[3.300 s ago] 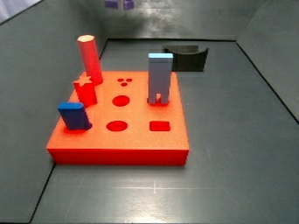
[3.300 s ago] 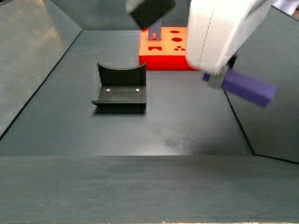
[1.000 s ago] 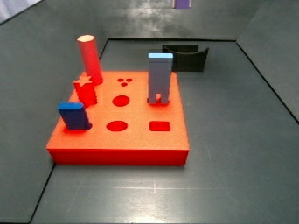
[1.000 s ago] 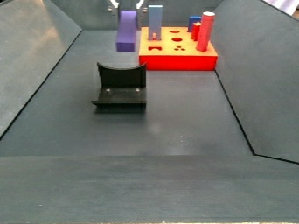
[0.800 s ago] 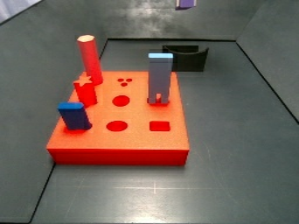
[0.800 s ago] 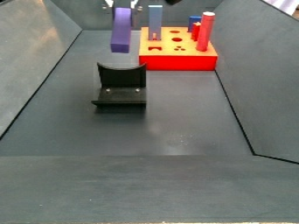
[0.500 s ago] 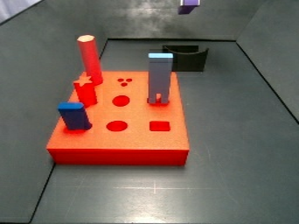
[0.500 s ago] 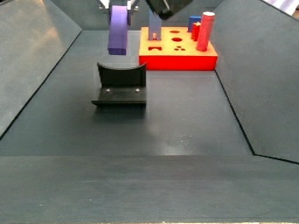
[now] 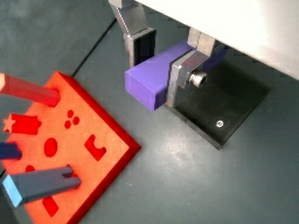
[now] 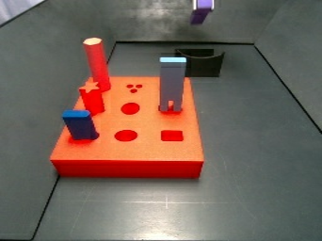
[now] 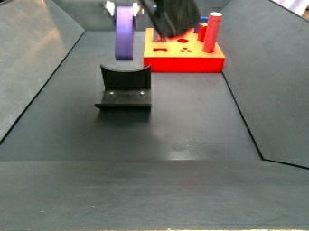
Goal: Pick up the rectangle object. Move up. Place the rectangle object on the fixture. Regrasp the rectangle object. Move to above the board. Insert the rectangle object.
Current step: Place the rectangle object on the fixture.
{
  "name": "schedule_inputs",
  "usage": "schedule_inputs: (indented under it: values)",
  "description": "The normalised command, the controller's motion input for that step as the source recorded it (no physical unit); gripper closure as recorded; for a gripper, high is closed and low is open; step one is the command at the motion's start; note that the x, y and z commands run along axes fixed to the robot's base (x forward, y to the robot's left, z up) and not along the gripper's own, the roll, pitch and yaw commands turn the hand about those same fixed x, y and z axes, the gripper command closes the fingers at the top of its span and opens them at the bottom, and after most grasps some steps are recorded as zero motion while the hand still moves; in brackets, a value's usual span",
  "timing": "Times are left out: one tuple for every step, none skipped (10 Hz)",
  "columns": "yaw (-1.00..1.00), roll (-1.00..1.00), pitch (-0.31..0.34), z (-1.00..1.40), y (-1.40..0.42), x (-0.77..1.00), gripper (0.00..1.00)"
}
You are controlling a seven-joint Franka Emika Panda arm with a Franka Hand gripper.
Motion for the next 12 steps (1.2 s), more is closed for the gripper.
schedule_inputs:
  values:
    - [-0.06, -1.0, 0.24, -1.0, 0.14, 0.14, 1.0]
    - [-0.11, -0.84, 0.235, -1.0, 0.13, 0.15, 1.0]
    - [-0.15, -0.67, 0.202, -1.0, 0.14, 0.16, 1.0]
    - [-0.19, -0.38, 0.139, -1.0, 0.14, 0.17, 1.0]
    - [-0.2, -0.29, 0.113, -1.0, 0.14, 0.17, 1.0]
    - [-0.2, -0.21, 0.074, -1.0, 0.13, 0.18, 1.0]
    - [-0.19, -0.17, 0.023, -0.8, 0.11, 0.15, 1.0]
    - [-0.18, -0.17, -0.005, -0.61, 0.09, 0.12, 1.0]
    - [-0.15, -0.15, -0.025, -0.43, 0.08, 0.1, 1.0]
    - [-0.12, -0.11, -0.06, -0.36, 0.11, 0.07, 1.0]
    - [-0.1, -0.11, -0.065, -0.36, 0.11, 0.06, 1.0]
    - [-0.08, -0.11, -0.065, -0.36, 0.11, 0.06, 1.0]
